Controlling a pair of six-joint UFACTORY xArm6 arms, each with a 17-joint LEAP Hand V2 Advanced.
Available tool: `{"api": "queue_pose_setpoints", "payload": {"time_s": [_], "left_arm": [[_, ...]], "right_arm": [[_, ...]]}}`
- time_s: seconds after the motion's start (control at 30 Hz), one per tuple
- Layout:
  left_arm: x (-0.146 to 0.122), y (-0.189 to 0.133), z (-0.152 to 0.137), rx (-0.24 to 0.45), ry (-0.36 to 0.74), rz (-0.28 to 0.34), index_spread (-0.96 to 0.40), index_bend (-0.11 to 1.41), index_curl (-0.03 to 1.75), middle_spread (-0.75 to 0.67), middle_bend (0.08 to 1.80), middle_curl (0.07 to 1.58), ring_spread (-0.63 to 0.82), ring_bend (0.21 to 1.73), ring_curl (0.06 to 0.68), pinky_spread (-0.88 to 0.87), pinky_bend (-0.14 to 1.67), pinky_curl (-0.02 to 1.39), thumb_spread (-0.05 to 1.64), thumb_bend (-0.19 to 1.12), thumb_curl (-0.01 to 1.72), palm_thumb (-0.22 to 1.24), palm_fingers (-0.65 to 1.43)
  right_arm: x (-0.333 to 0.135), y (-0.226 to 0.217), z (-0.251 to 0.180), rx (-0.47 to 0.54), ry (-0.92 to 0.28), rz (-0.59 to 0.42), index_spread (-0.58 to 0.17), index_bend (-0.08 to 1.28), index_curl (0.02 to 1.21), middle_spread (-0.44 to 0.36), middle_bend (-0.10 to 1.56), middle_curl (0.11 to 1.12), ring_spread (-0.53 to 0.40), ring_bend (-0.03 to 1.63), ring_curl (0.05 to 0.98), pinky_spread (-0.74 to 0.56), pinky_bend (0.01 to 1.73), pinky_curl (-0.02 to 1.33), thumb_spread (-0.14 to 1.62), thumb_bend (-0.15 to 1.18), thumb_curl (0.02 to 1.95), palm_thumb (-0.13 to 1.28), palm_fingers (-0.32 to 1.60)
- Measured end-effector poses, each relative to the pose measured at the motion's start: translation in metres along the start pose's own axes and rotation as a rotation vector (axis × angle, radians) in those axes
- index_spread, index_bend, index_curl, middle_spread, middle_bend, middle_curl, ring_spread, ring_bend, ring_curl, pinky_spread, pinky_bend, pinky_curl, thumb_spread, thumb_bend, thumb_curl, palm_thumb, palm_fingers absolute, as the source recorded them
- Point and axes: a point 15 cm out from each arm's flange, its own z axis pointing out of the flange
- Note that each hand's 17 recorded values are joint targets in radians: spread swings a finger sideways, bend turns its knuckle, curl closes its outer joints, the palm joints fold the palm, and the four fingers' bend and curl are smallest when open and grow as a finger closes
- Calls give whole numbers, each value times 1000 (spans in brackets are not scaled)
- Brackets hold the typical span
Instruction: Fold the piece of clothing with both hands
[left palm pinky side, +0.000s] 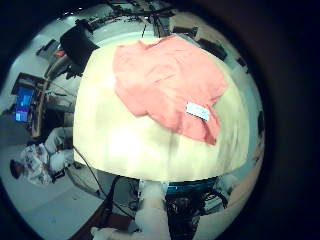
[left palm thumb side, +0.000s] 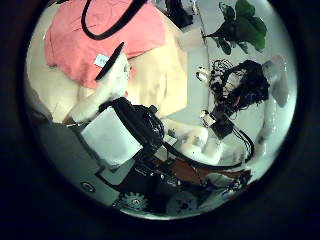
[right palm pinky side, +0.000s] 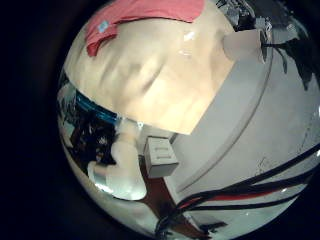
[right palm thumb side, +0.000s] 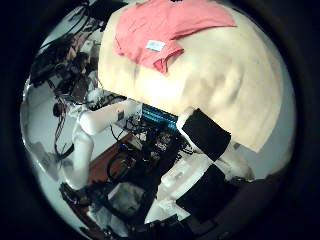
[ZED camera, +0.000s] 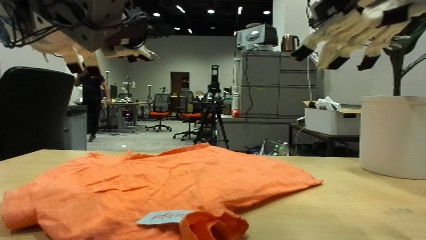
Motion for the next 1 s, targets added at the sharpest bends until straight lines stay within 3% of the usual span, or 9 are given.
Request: {"api": "queue_pose_setpoints", "payload": {"time_s": [0.43,0.63,0.8,1.0], "left_arm": [[-3,-1,1,-9,-13,-17,-225,195,479,-213,301,397,18,500,100,50,186,159,1156,-17,295,594,531],[1,0,11,-53,-45,5,-218,204,484,-195,263,387,18,508,103,50,196,160,1156,-17,296,594,516],[20,2,33,-126,-97,120,-191,182,468,-131,251,394,52,492,103,81,196,173,1156,-21,294,585,425],[44,-2,80,-255,-212,296,-63,136,413,57,172,358,239,476,115,258,255,221,1134,-48,272,464,184]], "right_arm": [[3,5,-4,16,-2,3,-361,165,287,54,221,356,190,427,218,311,295,282,1343,-11,270,612,311],[4,3,-2,12,-4,7,-364,166,288,54,219,355,190,426,217,314,301,283,1344,-10,269,612,313],[9,3,0,-5,-12,33,-366,167,288,54,220,357,190,427,219,317,303,282,1344,-10,268,612,315],[24,3,-12,-4,-22,88,-361,171,289,67,225,357,192,445,219,315,288,275,1339,-6,275,635,342]]}}
